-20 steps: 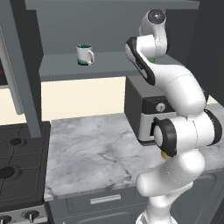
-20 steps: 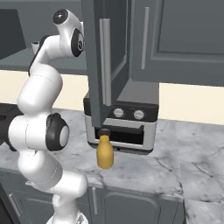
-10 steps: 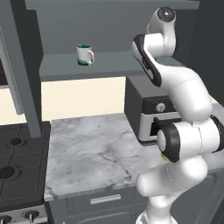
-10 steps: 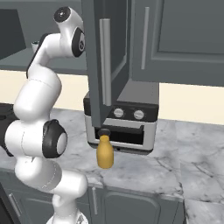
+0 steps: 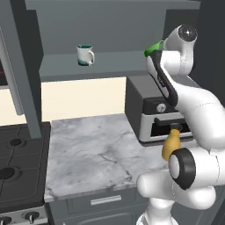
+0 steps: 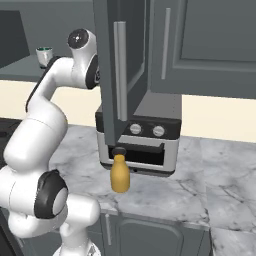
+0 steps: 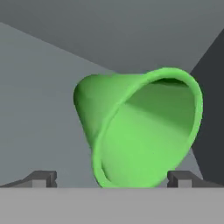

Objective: There is a tray on the dining counter. Grab the cup, mug, and pitcher and place them on the tray. The pitcher may be placed next to the tray if it cannot fit the tray.

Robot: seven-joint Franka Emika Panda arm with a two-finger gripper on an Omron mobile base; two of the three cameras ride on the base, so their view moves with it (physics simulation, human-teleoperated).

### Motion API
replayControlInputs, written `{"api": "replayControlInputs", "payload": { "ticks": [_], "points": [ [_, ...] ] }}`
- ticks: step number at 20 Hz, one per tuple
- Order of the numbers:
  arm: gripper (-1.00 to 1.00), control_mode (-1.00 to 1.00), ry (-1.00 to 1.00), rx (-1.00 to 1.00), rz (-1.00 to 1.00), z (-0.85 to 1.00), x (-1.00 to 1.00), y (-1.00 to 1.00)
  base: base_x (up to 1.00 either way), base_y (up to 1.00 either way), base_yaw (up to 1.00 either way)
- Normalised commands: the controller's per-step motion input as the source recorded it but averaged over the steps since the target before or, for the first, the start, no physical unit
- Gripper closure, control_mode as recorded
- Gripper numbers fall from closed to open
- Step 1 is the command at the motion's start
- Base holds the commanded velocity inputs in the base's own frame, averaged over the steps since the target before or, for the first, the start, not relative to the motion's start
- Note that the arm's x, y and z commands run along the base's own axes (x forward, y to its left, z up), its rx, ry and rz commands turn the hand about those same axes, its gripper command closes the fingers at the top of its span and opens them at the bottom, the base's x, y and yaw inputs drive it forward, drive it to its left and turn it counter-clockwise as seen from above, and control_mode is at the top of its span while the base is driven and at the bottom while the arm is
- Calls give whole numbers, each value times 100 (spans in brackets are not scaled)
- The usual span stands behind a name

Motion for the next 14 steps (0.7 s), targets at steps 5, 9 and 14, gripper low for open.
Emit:
{"api": "replayControlInputs", "payload": {
  "ticks": [5, 9, 14],
  "points": [
    [-100, -100, 0, -4, 0, -5, 56, 25, 0, 0, 0],
    [-100, -100, 0, -5, 0, -7, 86, 45, 0, 0, 0],
    [-100, -100, 0, 0, 0, -15, 80, 24, 0, 0, 0]
  ]
}}
